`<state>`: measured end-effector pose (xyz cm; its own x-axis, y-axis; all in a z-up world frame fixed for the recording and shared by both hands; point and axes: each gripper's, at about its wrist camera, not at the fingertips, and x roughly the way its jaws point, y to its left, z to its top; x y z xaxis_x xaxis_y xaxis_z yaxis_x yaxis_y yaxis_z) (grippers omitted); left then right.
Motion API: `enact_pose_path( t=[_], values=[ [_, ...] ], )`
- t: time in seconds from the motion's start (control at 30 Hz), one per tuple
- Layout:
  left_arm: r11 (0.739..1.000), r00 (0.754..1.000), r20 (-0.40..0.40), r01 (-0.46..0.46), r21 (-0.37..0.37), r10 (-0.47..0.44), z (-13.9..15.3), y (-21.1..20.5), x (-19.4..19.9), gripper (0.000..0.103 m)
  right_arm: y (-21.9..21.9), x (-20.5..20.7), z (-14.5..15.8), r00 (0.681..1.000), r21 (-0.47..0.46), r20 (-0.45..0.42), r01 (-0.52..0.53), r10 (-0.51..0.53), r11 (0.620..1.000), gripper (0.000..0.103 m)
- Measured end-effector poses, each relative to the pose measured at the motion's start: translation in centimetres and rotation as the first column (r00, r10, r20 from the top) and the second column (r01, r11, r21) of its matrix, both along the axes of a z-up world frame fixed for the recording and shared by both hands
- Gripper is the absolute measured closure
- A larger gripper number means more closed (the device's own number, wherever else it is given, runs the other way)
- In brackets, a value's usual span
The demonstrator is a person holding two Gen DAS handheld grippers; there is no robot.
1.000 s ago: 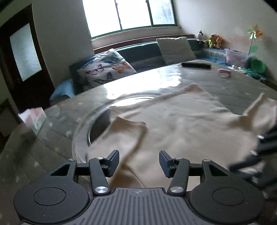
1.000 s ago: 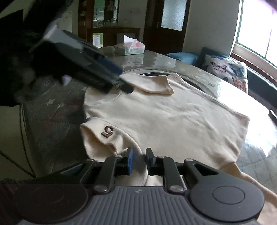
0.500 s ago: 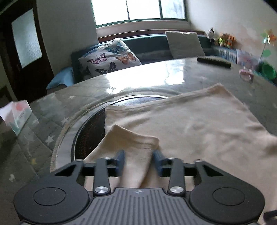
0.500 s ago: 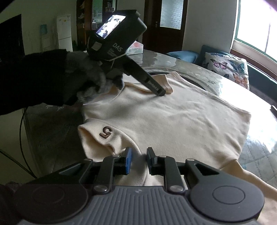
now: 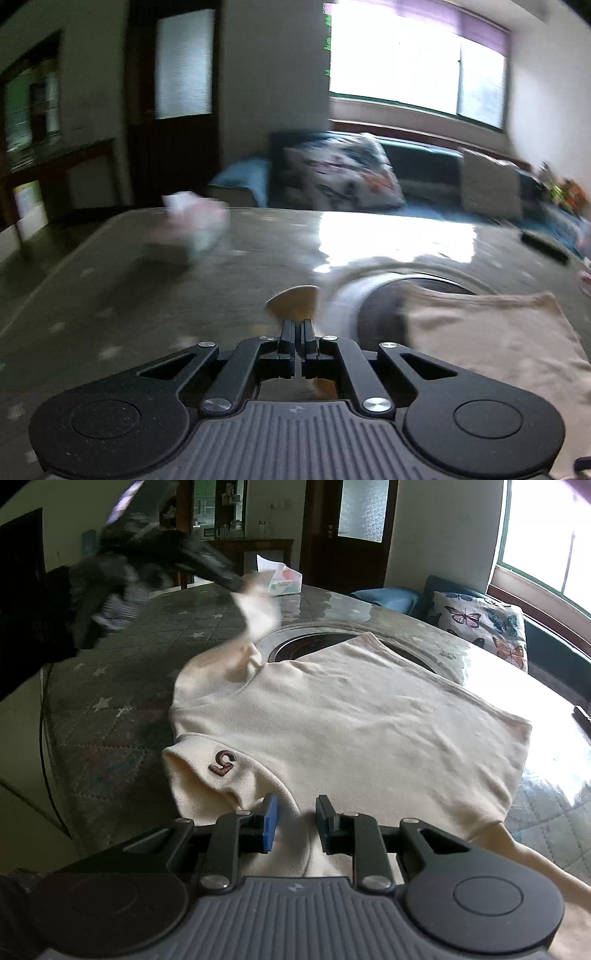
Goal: Fold clothes
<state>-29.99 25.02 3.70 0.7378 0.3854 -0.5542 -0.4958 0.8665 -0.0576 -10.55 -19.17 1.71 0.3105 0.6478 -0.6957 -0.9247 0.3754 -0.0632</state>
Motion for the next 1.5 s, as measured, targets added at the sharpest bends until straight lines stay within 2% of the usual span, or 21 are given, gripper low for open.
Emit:
enact_pose_path(
  t=[0.1, 0.33, 0.43, 0.53, 0.57, 0.6, 0.63, 0.7, 0.8, 0.83, 0.9, 0.93, 1.13, 1.3, 1.47, 1.5],
  values=[
    [0.998, 0.998, -0.014, -0.059, -0.009, 0.059, -0.5, 2.2, -1.3, 0.100, -0.4, 0.2, 0.0, 1.000, -0.006, 0.004, -0.004, 0.004, 1.000, 0.079],
    [0.991, 0.977, -0.164, -0.132, 0.019, 0.134, -4.6, 5.6, -0.3, 0.100, -1.1, 0.2, 0.6, 0.999, -0.048, 0.038, -0.022, 0.024, 0.999, 0.076],
    [0.989, 0.974, -0.175, -0.143, 0.023, 0.145, -5.2, 6.6, 0.2, 0.100, -0.9, 0.1, 1.1, 0.998, -0.061, 0.052, -0.036, 0.039, 0.998, 0.075],
    [0.989, 0.979, -0.150, -0.145, -0.020, 0.140, -4.8, 7.2, 0.8, 0.098, -0.4, -0.1, 1.7, 0.996, -0.054, 0.058, -0.059, 0.062, 0.997, 0.074],
    [0.990, 0.980, -0.144, -0.141, -0.014, 0.138, -4.5, 7.1, 1.5, 0.098, -0.2, -0.2, 1.9, 0.996, -0.049, 0.055, -0.069, 0.072, 0.996, 0.074],
    [0.990, 0.981, -0.139, -0.138, -0.008, 0.136, -4.3, 7.1, 2.3, 0.090, 0.1, -0.3, 2.0, 0.995, -0.044, 0.052, -0.079, 0.081, 0.996, 0.074],
    [0.991, 0.982, -0.134, -0.134, -0.002, 0.133, -4.1, 7.0, 3.1, 0.068, 0.5, -0.5, 2.1, 0.995, -0.041, 0.048, -0.089, 0.091, 0.995, 0.073],
    [0.992, 0.983, -0.134, -0.124, 0.008, 0.124, -4.1, 6.7, 5.2, 0.050, 1.3, -0.8, 2.2, 0.993, -0.035, 0.042, -0.111, 0.112, 0.993, 0.072],
    [0.994, 0.985, -0.135, -0.109, 0.021, 0.111, -4.2, 6.4, 8.4, 0.054, 2.6, -1.6, 2.0, 0.988, -0.031, 0.033, -0.147, 0.148, 0.989, 0.069],
    [0.994, 0.984, -0.141, -0.110, 0.016, 0.111, -4.4, 6.6, 9.3, 0.073, 2.9, -1.8, 2.0, 0.987, -0.030, 0.030, -0.159, 0.160, 0.987, 0.069],
    [0.992, 0.980, -0.152, -0.124, 0.014, 0.125, -5.0, 6.8, 10.9, 0.093, 3.6, -2.3, 1.8, 0.983, -0.026, 0.024, -0.184, 0.184, 0.983, 0.069],
    [0.991, 0.980, -0.146, -0.132, 0.016, 0.133, -5.0, 6.7, 11.4, 0.098, 3.9, -2.5, 1.8, 0.981, -0.024, 0.021, -0.195, 0.195, 0.981, 0.069],
    [0.982, 0.975, -0.115, -0.184, 0.049, 0.189, -4.7, 5.8, 13.2, 0.100, 5.7, -3.0, 0.5, 0.973, -0.018, -0.025, -0.229, 0.228, 0.973, 0.069],
    [0.981, 0.971, -0.143, -0.189, 0.048, 0.194, -5.3, 5.0, 14.6, 0.099, 5.4, -3.6, -0.2, 0.968, -0.020, -0.048, -0.247, 0.246, 0.969, 0.068],
    [0.983, 0.973, -0.141, -0.172, 0.069, 0.181, -4.8, 3.2, 16.6, 0.093, 4.9, -4.3, -0.3, 0.965, -0.020, -0.052, -0.257, 0.256, 0.966, 0.067],
    [0.983, 0.975, -0.137, -0.168, 0.076, 0.177, -4.5, 2.7, 17.0, 0.084, 4.7, -4.4, -0.2, 0.966, -0.017, -0.053, -0.256, 0.255, 0.967, 0.067]
  ],
)
